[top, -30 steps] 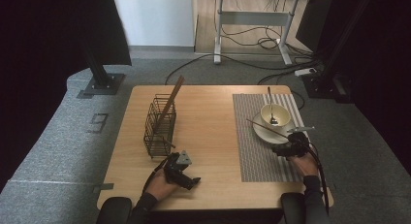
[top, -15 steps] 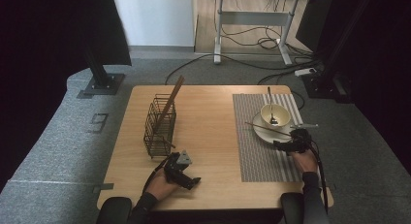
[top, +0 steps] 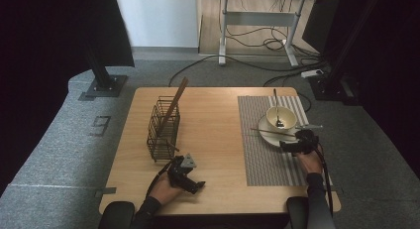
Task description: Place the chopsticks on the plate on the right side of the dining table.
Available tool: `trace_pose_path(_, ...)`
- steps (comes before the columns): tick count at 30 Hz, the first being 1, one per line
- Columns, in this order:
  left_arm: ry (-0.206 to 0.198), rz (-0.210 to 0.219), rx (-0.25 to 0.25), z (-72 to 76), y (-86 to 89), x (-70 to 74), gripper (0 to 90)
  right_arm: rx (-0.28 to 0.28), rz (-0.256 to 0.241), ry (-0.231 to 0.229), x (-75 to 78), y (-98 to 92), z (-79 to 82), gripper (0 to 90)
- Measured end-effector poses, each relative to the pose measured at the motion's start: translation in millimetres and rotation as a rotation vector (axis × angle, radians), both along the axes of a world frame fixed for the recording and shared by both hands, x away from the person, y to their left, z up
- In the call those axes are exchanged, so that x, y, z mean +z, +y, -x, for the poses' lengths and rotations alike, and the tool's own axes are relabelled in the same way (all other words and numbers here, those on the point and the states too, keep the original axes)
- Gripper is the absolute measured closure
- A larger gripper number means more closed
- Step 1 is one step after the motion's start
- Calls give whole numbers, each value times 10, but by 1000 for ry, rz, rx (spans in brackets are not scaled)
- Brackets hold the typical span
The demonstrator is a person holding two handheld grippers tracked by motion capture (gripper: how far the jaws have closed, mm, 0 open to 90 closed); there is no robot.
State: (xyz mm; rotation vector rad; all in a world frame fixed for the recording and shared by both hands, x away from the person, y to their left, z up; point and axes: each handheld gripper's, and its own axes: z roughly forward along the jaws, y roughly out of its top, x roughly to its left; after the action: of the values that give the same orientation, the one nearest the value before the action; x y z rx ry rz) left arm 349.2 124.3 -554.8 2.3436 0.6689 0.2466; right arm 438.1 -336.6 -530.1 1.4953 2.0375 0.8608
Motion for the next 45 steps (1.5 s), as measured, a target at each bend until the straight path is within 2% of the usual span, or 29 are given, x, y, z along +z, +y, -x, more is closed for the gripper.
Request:
trace_pose_path(6, 0, 0, 0, -1, -1, 0, 0, 1, 17, -16, -27, 3, -20, 0)
trace_pose_path(14, 0, 0, 0, -1, -1, 0, 0, -2, 15, -22, -61, -29, -39, 0)
trace_pose_path(33, 0, 0, 0, -1, -1, 0, 0, -8, 8, -18, -101, -79, -68, 0)
trace_pose_path(38, 0, 0, 0, -1, -1, 0, 0, -17, -3, -14, -77, -96, -34, 0)
trace_pose_path(45, 0, 0, 0, -1, -1, 0, 0, -1, -10, -35, -9, -80, 74, 0)
